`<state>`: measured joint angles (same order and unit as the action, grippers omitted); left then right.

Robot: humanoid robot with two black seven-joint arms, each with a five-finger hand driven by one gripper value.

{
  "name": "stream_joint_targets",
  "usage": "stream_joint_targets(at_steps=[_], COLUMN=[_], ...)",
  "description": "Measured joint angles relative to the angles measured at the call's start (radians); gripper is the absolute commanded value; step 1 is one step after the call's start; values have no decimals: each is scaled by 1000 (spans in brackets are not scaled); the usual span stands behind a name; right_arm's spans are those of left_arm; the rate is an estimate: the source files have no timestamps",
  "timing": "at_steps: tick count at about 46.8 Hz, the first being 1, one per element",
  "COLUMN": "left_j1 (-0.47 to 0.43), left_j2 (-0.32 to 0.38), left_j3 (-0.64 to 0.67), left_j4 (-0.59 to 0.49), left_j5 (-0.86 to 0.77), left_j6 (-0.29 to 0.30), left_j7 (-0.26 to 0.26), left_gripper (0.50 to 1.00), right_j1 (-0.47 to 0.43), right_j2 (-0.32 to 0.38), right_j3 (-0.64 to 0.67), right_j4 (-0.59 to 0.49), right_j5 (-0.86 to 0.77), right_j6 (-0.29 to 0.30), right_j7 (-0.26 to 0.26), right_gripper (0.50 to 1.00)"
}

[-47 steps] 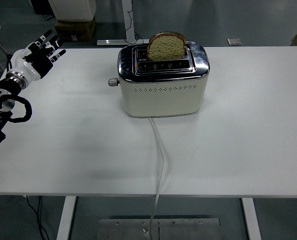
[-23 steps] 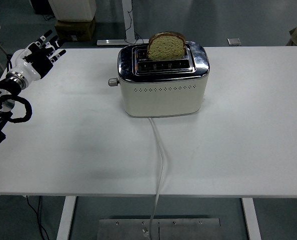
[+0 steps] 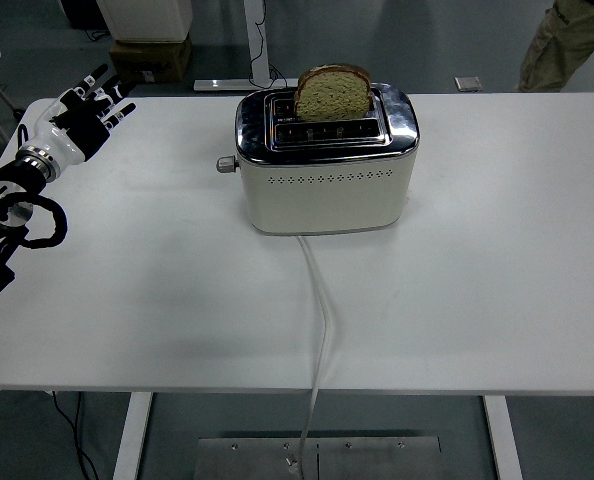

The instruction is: Press down toaster

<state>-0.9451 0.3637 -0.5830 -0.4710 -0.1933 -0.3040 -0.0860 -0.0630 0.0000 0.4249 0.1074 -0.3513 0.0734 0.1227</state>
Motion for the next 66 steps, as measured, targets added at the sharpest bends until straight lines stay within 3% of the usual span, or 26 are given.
stream_joint_targets(at_steps=[35,38,44,50,57,66], left_j1=[-10,-12,-12,-29,-126,-290], left_j2=[21,62,189,325,401,471], left_j3=[3,3,8,44,131,306], left_j4=[-49,-116,-363,-577,-654,-728], left_j5=[2,2,3,13,108,266], left_j6=[15,37,110,131,115,-9], left_j7=[17,23,76,111,147,206], left_gripper=[1000,1000,1000,1000,1000,1000], right_j1=[0,0,0,0,0,0], right_j2=[0,0,0,0,0,0], right_j3=[0,0,0,0,-1,-2], right_j4=[0,0,0,0,0,0], right_j5=[0,0,0,0,0,0], right_j6=[0,0,0,0,0,2], right_j7=[0,0,0,0,0,0], right_gripper=[1000,1000,1000,1000,1000,998])
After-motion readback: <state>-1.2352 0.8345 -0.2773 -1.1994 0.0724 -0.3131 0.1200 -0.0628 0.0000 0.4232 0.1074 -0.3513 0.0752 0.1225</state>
